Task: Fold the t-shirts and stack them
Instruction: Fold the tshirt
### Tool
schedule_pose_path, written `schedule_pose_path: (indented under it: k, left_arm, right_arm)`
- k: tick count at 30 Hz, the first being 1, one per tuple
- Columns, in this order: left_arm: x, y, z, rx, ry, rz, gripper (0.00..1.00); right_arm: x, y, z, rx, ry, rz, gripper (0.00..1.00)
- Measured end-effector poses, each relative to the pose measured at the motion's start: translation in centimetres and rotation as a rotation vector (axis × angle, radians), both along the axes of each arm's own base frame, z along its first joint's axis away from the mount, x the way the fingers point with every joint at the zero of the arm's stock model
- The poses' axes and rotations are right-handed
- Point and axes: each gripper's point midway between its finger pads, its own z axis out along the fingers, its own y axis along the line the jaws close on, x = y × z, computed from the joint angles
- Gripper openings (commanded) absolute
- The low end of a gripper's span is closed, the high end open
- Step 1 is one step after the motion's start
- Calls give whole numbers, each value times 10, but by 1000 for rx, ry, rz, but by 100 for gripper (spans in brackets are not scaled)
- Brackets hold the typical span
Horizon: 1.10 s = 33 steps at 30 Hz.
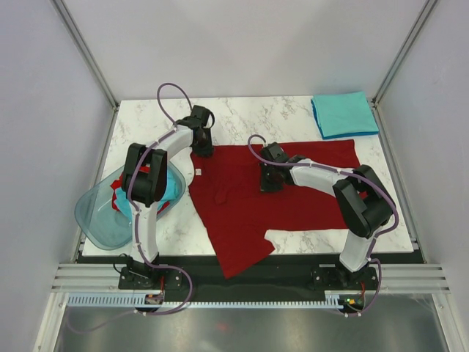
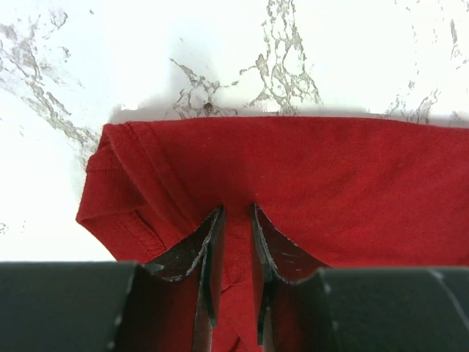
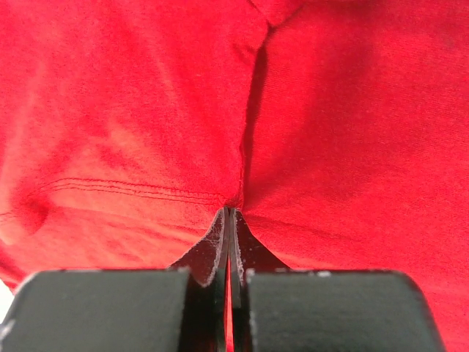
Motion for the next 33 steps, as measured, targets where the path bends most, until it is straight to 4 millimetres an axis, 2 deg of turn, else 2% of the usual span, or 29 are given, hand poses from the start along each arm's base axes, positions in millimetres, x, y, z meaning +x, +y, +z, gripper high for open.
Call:
schedule_pose_path:
  k: [15, 21, 22, 24, 26, 30, 33]
  left_arm:
    - [0, 2, 0, 2, 1, 0, 29]
    - [1, 5, 0, -1, 3, 7, 29]
    - [1, 5, 0, -5, 4, 7, 29]
    - [1, 6, 0, -8, 7, 7, 29]
    - [1, 6, 0, -11, 9, 7, 29]
    - [0, 8, 1, -15, 15, 9, 30]
    - [-1, 9, 2, -14, 21, 11, 31]
  right_arm:
    - [-1, -10, -2, -51, -3, 7, 0]
    - [2, -13, 0, -62, -22, -1, 8]
    - [3, -12, 2, -60, -26, 1, 17]
    - [3, -12, 4, -59, -31, 4, 26]
    - [5, -12, 8, -61, -33, 7, 27]
    - [18, -18, 21, -63, -58, -23, 24]
    - [43, -43, 36, -60, -91, -107, 20]
